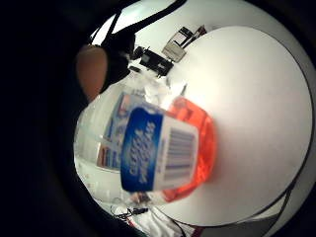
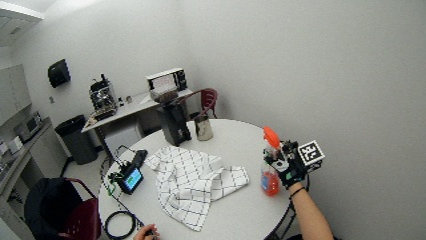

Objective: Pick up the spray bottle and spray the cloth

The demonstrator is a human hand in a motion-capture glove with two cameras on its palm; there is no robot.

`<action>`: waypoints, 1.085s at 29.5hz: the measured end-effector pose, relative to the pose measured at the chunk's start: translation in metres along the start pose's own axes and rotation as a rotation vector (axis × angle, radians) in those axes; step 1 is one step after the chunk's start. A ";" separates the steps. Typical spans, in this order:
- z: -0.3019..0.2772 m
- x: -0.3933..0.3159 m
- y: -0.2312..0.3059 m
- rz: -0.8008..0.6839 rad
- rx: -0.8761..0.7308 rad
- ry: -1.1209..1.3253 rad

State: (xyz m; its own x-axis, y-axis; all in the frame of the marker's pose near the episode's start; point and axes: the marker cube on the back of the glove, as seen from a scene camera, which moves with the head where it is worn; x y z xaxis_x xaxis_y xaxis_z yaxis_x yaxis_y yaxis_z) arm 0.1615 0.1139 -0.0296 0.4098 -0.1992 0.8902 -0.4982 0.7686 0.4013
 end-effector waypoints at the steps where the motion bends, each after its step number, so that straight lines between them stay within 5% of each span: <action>1: -0.001 -0.004 -0.003 -0.012 0.007 0.003; 13: -0.029 -0.029 -0.015 -0.053 0.079 0.111; 23: -0.060 -0.149 -0.058 -0.111 -0.055 0.225; 28: -0.027 -0.207 -0.074 -0.055 -0.167 0.300; 32: 0.021 -0.181 -0.083 0.103 -0.297 0.419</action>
State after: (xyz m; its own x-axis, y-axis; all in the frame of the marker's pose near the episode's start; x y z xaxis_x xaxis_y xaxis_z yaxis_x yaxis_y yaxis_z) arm 0.1123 0.0732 -0.2195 0.6708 0.0998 0.7349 -0.3387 0.9228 0.1839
